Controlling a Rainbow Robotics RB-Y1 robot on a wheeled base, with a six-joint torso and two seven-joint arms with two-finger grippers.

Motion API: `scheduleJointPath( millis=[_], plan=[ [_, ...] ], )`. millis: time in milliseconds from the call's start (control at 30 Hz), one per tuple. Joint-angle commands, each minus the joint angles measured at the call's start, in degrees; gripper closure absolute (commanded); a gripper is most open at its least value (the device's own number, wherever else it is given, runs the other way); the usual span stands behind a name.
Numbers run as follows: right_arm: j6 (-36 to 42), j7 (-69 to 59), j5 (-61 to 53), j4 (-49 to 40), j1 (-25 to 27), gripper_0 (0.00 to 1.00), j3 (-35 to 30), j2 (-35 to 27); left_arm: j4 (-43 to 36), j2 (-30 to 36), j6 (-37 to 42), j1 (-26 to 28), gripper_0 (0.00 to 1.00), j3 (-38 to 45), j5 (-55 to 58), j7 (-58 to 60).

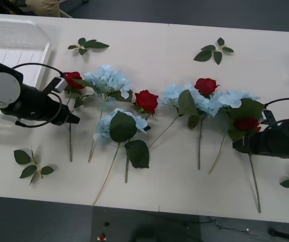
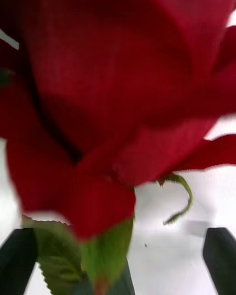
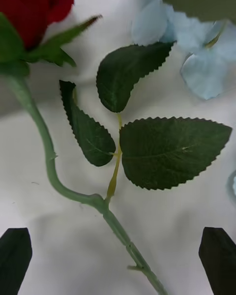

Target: Put the red flowers into the right box and the blue flowers into the left box

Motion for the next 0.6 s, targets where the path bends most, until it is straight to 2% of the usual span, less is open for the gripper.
scheduleJointPath(
  millis=[33,67,133,167,567,600],
  plan=[
    [-1.2,-2.1,0.9,-0.3,-0.5,0.46,-0.2,-1.6,0.3,-1.0,0.4,-1.9,0.0,0.2,-3.7,2.1],
    [-1.2,-2.2,1.2,-0.3,-0.5,0.66,-0.2,-1.6,0.3,-1.3,0.6,-2.0,0.0,0.2,-4.9,2.1],
    [-1.2,-2.2,1.4,-0.3,-0.5,0.94,-0.2,-1.6,0.2,-1.7,1.1,-2.2,0.0,0.0,-6.1,2.2],
    [-1.2,-2.3,1.7,-0.3,-0.5,1.0,-0.2,-1.6,0.3,-1.8,1.4,-2.5,0.0,-0.6,-6.8,2.2],
    [-1.8,-3.2,3.0,0.9,-1.2,1.0,-0.4,-1.8,3.2,-2.2,1.3,-6.0,0.01,-6.6,-6.9,2.6],
    [-1.7,-3.3,3.0,0.9,-1.3,1.0,-0.4,-1.9,3.2,-2.2,1.3,-6.0,0.11,-6.6,-7.0,2.6]
  ],
)
